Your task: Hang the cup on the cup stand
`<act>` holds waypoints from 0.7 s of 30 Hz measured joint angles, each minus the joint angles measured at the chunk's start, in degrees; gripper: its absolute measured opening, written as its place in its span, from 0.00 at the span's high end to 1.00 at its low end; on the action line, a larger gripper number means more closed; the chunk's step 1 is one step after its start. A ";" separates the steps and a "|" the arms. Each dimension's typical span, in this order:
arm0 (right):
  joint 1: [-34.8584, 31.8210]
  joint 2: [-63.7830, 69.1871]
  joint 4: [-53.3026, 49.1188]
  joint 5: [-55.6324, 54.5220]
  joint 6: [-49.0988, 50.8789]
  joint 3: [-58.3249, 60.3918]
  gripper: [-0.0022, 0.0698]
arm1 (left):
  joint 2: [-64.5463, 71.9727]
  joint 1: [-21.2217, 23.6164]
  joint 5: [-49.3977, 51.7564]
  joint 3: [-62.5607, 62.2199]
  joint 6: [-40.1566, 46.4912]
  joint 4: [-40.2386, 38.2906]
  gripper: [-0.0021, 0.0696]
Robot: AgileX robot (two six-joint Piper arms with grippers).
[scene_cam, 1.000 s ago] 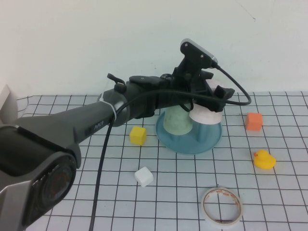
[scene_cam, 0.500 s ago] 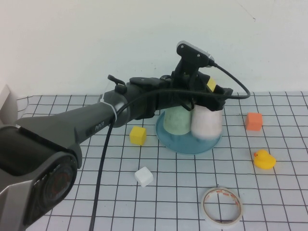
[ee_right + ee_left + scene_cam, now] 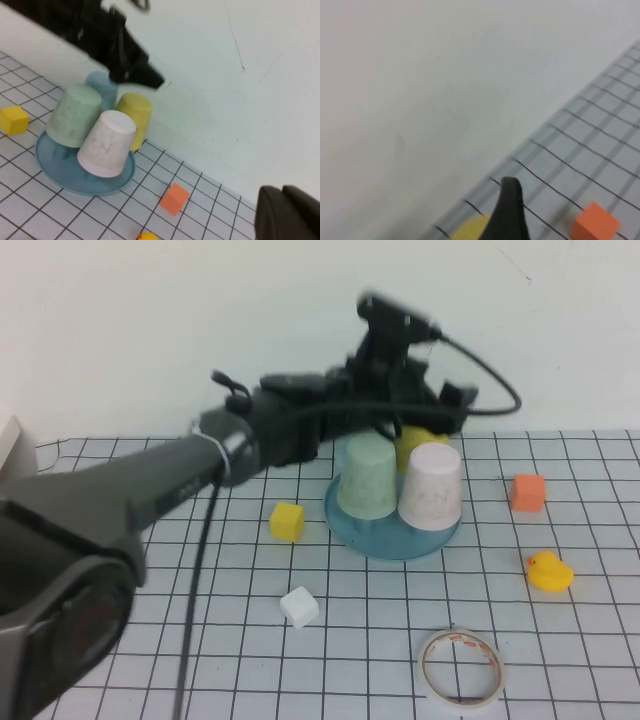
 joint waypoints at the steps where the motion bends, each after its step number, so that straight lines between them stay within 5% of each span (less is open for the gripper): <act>1: 0.00 0.00 0.00 0.00 0.00 0.00 0.97 | -0.93 0.00 -1.07 0.00 0.66 0.00 0.20; 6: 0.00 0.00 0.00 0.00 0.00 0.00 0.97 | -7.63 0.00 -8.26 0.00 4.02 -0.09 0.30; 21: 0.00 0.00 0.00 0.00 0.00 0.00 0.97 | -35.13 0.00 -21.71 1.19 17.86 0.46 0.85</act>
